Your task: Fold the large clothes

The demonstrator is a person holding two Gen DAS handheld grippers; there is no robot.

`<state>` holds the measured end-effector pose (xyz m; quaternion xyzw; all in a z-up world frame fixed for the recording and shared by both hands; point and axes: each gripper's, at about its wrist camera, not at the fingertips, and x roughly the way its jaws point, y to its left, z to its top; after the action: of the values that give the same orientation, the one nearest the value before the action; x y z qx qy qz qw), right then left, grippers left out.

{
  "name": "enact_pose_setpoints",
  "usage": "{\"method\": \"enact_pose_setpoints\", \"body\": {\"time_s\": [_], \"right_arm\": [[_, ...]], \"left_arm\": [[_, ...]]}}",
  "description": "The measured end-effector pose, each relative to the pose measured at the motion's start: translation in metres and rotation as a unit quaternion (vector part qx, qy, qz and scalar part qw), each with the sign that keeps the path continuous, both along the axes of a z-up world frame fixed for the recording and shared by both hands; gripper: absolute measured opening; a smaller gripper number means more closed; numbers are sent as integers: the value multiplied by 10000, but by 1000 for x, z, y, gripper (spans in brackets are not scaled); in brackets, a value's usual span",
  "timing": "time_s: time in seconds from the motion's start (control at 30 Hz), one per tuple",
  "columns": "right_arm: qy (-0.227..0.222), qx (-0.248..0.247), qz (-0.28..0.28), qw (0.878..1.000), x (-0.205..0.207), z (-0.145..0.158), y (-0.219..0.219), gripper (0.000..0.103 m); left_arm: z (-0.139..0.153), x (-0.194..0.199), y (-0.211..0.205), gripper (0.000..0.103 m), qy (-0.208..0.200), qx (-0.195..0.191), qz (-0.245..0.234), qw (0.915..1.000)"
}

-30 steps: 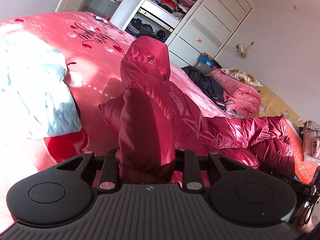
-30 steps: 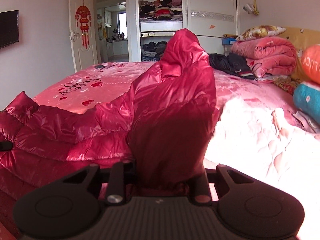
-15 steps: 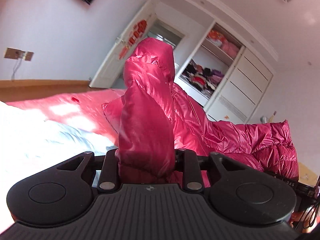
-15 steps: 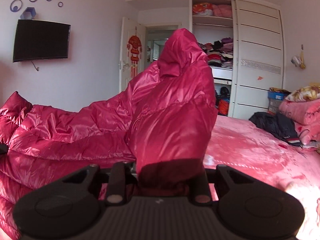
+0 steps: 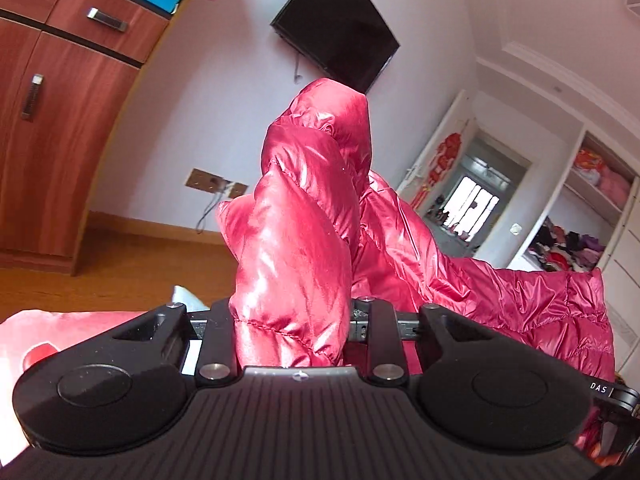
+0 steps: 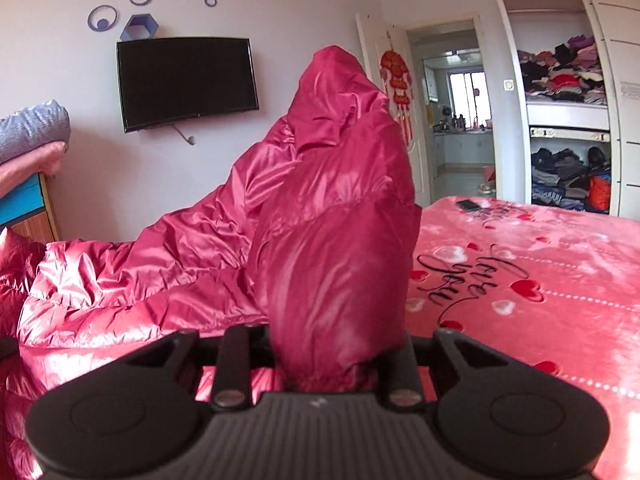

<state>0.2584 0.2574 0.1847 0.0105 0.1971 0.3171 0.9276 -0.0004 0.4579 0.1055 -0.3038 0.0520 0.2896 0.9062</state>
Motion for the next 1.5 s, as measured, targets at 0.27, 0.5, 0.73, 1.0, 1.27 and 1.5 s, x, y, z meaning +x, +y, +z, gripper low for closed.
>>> {"method": "enact_pose_setpoints", "body": {"time_s": [0.27, 0.5, 0.73, 1.0, 1.27, 1.5], "right_arm": [[587, -635, -128, 9962, 31, -54, 33, 28], [942, -731, -333, 9923, 32, -83, 42, 42], [1275, -535, -645, 9883, 25, -95, 33, 78], [1096, 3, -1367, 9845, 8, -71, -22, 92], [717, -11, -1547, 9854, -54, -52, -74, 92], [678, -303, -1483, 9861, -128, -50, -102, 92]], "left_arm": [[-34, 24, 11, 43, 620, -204, 203, 9977], [-40, 50, 32, 64, 955, -205, 354, 9946], [-16, 40, 35, 79, 971, -159, 604, 9933], [25, 32, 14, 99, 1109, 615, 1174, 9850], [54, 33, -49, 103, 1338, 1350, 714, 9792], [50, 20, -117, 103, 1843, 1605, 149, 9696]]}}
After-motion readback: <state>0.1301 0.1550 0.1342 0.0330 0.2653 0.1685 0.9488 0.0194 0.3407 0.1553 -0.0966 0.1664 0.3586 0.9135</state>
